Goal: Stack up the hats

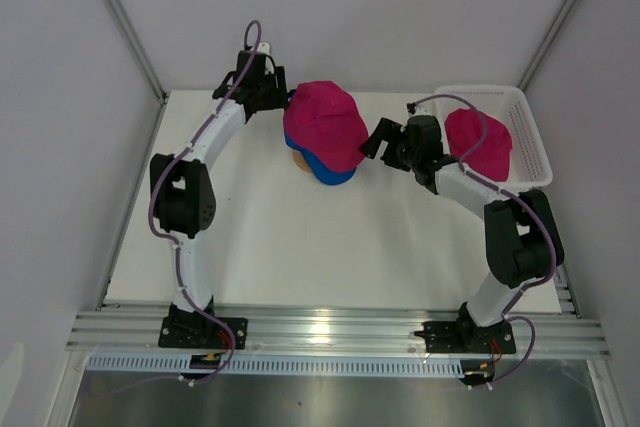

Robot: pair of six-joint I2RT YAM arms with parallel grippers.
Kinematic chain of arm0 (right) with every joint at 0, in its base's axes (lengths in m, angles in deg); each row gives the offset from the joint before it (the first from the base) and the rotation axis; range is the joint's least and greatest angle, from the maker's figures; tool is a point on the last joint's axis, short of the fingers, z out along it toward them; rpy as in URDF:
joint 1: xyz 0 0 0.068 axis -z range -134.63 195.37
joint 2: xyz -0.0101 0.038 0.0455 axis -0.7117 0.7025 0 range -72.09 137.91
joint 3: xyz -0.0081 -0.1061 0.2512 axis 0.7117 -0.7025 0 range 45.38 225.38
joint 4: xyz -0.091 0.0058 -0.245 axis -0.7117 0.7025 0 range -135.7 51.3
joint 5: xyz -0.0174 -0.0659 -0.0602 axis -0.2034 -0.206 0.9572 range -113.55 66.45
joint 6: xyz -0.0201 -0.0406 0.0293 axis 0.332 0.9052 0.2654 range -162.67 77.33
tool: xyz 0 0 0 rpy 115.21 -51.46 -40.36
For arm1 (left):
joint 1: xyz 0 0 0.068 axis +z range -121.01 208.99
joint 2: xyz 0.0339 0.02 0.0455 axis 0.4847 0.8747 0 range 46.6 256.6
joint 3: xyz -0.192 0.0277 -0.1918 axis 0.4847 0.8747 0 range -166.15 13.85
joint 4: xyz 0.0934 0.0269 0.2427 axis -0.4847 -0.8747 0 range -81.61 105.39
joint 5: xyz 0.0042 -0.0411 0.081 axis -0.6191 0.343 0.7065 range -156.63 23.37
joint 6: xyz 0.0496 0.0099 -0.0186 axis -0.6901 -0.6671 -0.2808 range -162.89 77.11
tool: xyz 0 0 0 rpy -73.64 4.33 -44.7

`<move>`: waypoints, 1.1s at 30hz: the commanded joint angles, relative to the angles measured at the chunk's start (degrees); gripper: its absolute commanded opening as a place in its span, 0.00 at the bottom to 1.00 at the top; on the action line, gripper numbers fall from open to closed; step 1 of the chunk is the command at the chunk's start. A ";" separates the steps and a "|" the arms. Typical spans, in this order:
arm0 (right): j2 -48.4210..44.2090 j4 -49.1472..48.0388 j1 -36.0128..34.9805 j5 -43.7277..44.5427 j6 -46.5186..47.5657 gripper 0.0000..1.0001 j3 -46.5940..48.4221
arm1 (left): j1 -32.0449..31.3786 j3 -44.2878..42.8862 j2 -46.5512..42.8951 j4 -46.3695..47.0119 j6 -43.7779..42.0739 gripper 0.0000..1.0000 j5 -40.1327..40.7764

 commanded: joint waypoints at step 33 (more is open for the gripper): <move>20.29 -45.51 3.64 2.97 -21.02 0.75 -4.66 | -0.37 30.30 -17.04 8.49 7.13 0.68 2.07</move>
